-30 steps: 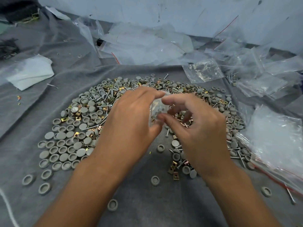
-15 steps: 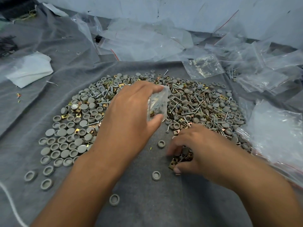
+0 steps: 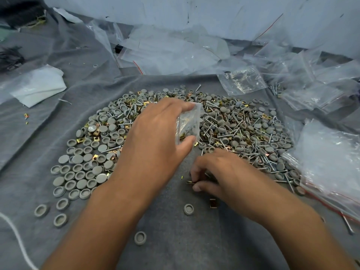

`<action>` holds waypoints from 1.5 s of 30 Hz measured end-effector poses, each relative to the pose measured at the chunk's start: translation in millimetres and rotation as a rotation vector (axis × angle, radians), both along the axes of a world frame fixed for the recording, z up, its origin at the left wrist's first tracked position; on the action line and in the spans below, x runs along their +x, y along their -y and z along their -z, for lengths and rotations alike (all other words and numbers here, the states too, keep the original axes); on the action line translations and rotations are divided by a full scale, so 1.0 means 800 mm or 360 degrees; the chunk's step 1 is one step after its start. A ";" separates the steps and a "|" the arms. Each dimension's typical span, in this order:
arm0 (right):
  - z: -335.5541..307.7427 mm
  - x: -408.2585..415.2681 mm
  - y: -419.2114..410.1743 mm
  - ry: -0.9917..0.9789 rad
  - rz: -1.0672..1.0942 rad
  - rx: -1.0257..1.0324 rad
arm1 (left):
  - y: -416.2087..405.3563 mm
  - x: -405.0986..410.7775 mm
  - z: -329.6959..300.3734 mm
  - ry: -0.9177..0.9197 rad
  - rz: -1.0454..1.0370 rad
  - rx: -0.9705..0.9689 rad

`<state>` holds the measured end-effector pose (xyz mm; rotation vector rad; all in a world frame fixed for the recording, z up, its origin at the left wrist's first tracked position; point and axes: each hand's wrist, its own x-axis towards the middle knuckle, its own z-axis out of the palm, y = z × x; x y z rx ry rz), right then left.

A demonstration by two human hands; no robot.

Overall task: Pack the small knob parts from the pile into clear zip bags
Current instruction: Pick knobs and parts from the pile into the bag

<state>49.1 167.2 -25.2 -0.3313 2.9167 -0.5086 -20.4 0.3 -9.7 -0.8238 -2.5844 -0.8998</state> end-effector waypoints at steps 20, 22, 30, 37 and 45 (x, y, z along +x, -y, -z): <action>0.003 -0.008 0.008 -0.1156 0.0446 -0.0560 | -0.010 0.003 0.005 -0.0010 0.0078 0.0034; 0.003 -0.008 0.010 -0.1214 0.0463 -0.0590 | -0.009 0.003 0.004 -0.0001 0.0069 0.0046; 0.002 -0.007 0.012 -0.1299 0.0494 -0.0708 | -0.008 0.005 -0.001 -0.0026 0.0036 0.0166; 0.001 -0.004 0.018 -0.1358 0.0582 -0.0772 | -0.004 0.001 -0.002 0.0072 -0.0097 0.0189; 0.000 -0.005 0.015 -0.1344 0.0607 -0.0725 | -0.005 0.001 -0.001 0.0059 -0.0056 0.0070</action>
